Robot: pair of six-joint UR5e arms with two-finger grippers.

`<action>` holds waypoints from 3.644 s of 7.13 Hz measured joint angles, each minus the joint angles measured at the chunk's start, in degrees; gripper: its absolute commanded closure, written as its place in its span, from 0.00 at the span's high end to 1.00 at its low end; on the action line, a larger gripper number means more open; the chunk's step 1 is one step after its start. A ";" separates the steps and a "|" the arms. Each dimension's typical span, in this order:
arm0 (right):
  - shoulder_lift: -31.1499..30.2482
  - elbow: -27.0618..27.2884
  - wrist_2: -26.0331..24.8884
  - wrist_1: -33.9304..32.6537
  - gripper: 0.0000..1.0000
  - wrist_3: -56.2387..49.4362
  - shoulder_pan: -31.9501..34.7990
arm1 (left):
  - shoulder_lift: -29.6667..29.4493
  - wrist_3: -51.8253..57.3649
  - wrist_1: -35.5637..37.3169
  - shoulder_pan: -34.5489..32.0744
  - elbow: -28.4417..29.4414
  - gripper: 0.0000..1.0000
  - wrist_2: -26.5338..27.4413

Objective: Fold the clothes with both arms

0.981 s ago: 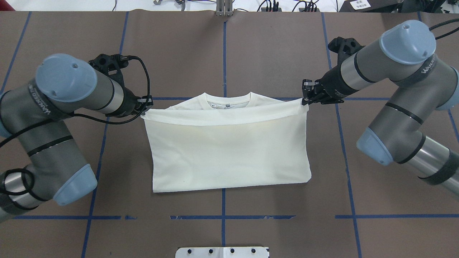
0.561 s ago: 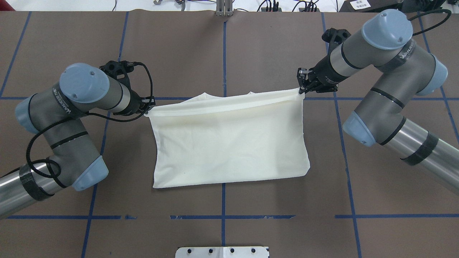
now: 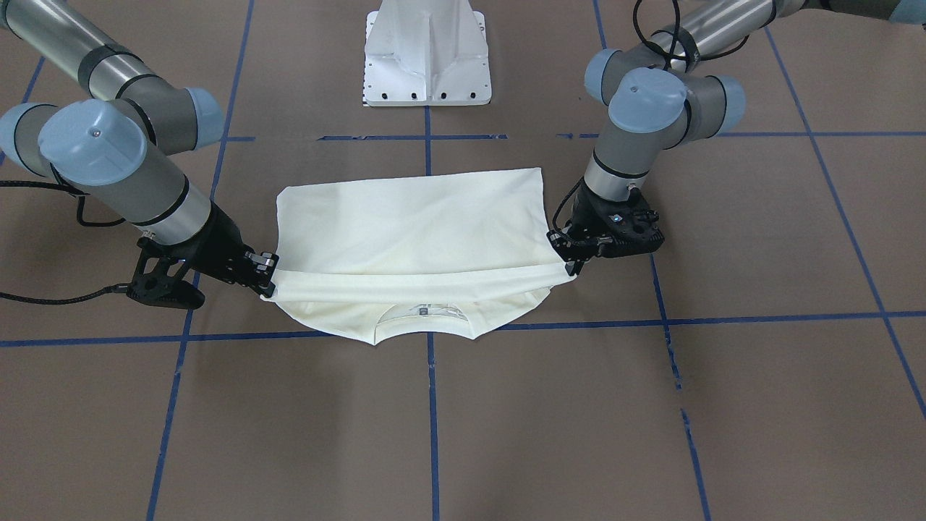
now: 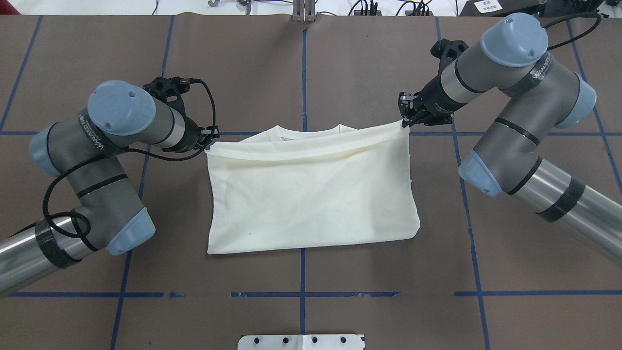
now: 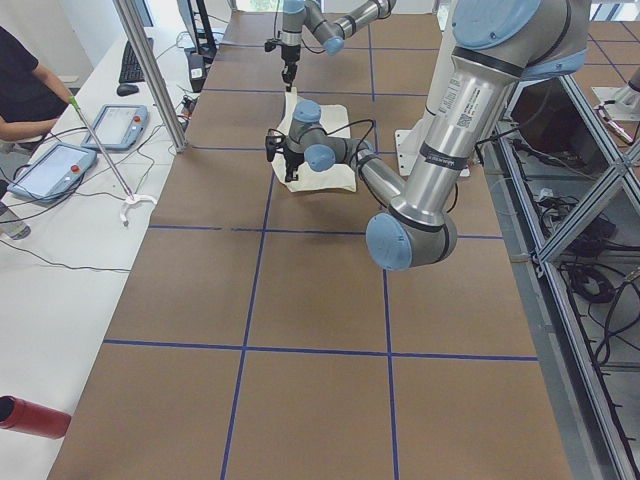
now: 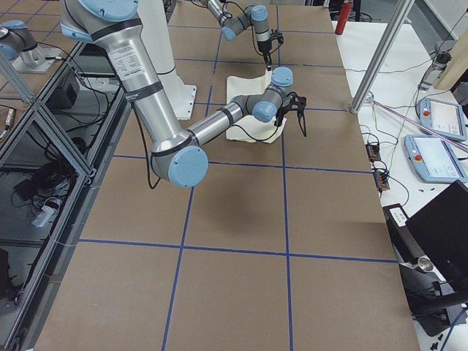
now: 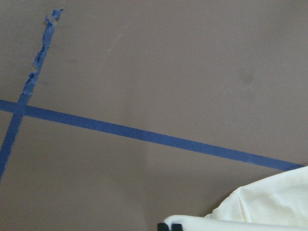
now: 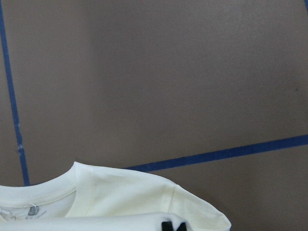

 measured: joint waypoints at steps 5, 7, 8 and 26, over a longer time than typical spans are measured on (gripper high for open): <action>-0.82 0.25 -0.12 0.06 1.00 -1.70 -0.19 | -0.72 0.09 0.68 -0.51 -0.36 1.00 -0.18; -4.31 4.40 -0.55 0.09 1.00 -0.75 -1.52 | -0.71 0.23 2.34 -1.45 -2.86 1.00 -1.06; -8.03 8.52 -2.00 0.07 1.00 1.11 -4.15 | -0.54 0.17 3.18 -1.60 -4.55 1.00 -1.34; -17.86 15.51 -14.68 -0.02 0.00 8.25 -20.86 | 0.02 -0.09 10.01 -1.37 -14.65 1.00 -1.52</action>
